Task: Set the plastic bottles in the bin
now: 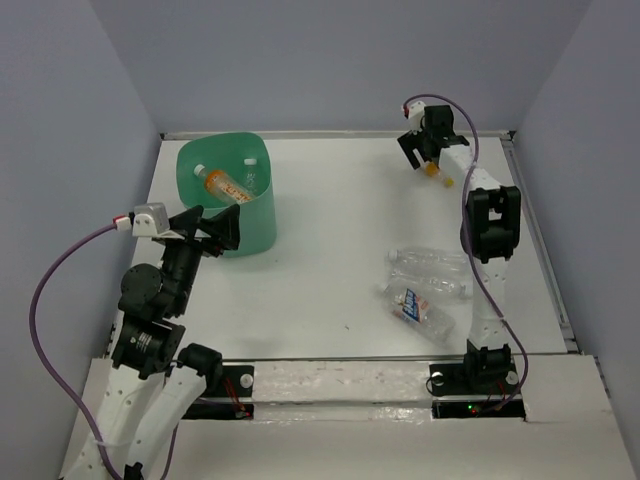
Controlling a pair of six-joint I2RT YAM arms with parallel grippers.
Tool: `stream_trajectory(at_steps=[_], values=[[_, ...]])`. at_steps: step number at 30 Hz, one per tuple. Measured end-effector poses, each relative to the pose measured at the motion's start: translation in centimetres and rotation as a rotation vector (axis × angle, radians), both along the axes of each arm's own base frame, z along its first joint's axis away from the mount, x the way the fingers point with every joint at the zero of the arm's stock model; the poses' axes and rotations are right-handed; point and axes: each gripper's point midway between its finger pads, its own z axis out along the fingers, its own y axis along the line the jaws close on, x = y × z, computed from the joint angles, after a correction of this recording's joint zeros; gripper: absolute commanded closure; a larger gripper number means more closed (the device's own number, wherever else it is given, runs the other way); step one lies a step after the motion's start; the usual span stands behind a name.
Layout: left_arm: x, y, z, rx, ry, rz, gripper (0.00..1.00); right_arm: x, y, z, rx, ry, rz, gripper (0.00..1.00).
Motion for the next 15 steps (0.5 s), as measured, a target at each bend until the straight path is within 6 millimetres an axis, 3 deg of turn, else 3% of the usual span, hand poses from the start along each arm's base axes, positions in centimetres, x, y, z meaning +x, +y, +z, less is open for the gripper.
stream_trajectory(at_steps=[3,8,15], values=[[0.4,0.1,-0.3,0.005,0.013,0.008,0.01,1.2,-1.1,-0.6,0.004,-0.007,0.000,0.02],[1.0,0.4,-0.8,0.013,0.033,0.025,0.01,2.7,-0.3,-3.2,0.094,0.027,0.058,0.08],[1.1,0.5,-0.8,0.014,0.031,0.028,0.01,2.2,0.8,-5.8,0.235,0.106,0.078,0.14]])
